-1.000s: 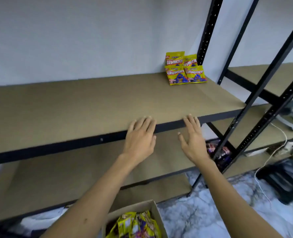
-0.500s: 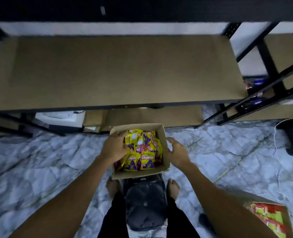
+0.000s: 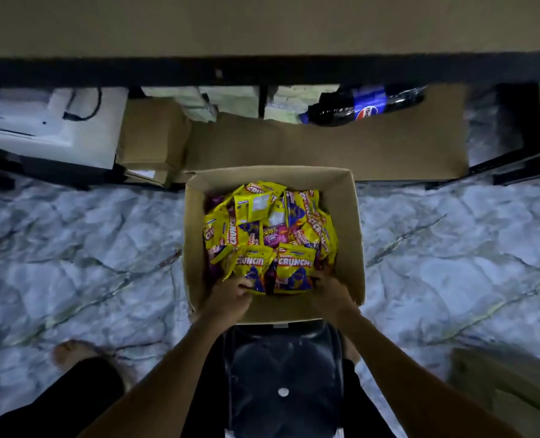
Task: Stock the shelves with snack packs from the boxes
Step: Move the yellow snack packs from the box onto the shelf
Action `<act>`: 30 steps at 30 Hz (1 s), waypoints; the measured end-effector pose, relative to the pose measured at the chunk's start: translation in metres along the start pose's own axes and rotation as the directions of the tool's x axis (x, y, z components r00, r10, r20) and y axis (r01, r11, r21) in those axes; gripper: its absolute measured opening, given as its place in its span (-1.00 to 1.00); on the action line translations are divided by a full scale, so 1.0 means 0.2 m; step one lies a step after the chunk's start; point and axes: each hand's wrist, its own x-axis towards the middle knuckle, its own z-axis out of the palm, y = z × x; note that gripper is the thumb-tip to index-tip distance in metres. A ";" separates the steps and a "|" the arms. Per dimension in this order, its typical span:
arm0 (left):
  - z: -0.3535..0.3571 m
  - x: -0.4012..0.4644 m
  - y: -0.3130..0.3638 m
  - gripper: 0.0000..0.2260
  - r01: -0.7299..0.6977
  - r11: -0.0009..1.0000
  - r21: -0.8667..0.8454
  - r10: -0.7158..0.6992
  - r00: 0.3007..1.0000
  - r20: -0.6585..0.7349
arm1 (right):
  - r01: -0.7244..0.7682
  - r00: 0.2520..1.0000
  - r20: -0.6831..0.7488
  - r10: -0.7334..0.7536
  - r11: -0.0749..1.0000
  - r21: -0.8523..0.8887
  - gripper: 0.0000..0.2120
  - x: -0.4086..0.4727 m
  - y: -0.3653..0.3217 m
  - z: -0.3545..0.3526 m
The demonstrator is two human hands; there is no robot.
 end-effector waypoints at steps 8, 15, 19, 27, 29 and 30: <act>0.18 0.74 -0.26 -0.55 0.042 0.998 -0.049 -0.050 0.984 -0.169 | -0.145 0.979 -0.097 0.181 0.944 0.296 -0.56 0.79 0.11 0.36; 0.34 1.04 -0.53 -0.38 0.116 0.971 -0.211 -0.156 0.970 -0.184 | -0.175 0.961 -0.129 0.244 0.900 0.399 -0.48 1.12 0.24 0.67; 0.42 1.02 -0.62 -0.33 0.188 0.944 -0.271 -0.238 0.957 -0.165 | -0.231 0.949 -0.109 0.297 0.887 0.400 -0.34 1.09 0.33 0.77; 0.42 0.76 -0.54 -0.45 0.302 0.826 -0.476 -0.287 0.952 0.105 | -0.293 0.949 -0.004 0.315 0.888 0.355 -0.33 0.86 0.33 0.70; 0.39 0.67 -0.53 -0.45 0.388 0.799 -0.460 -0.333 0.922 0.199 | -0.295 0.947 -0.013 0.321 0.884 0.361 -0.39 0.77 0.32 0.66; 0.37 0.63 -0.52 -0.44 0.399 0.798 -0.452 -0.333 0.917 0.221 | -0.296 0.944 -0.026 0.328 0.880 0.371 -0.41 0.73 0.31 0.64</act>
